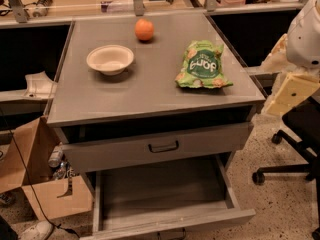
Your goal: Close middle drawer
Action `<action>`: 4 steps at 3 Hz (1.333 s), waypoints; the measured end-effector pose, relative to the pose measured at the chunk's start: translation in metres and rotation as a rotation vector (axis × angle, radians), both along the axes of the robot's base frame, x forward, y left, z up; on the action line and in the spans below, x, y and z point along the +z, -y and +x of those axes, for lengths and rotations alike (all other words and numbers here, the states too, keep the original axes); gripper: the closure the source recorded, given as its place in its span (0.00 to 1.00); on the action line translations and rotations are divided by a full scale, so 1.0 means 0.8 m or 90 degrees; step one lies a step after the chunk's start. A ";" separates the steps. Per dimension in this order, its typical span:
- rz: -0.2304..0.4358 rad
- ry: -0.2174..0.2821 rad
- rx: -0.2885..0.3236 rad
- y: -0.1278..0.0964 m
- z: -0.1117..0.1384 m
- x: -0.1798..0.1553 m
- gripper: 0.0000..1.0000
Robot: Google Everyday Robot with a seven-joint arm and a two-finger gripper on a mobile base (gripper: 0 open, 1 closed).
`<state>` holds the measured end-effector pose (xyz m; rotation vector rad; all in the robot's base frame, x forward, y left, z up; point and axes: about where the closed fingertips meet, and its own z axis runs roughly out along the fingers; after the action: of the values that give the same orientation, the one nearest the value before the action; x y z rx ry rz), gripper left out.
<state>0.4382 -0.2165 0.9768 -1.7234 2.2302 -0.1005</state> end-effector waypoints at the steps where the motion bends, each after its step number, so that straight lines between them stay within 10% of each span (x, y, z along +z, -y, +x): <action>1: 0.000 0.000 0.000 0.000 0.000 0.000 0.62; 3: -0.031 0.052 -0.045 0.015 0.005 -0.002 1.00; 4: -0.034 0.036 -0.061 0.019 -0.006 -0.039 1.00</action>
Offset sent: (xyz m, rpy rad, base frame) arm 0.0187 -0.0106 0.0256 -0.0560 -0.1067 -0.0469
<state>0.4334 -0.2318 0.9458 -1.6184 2.2879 -0.2290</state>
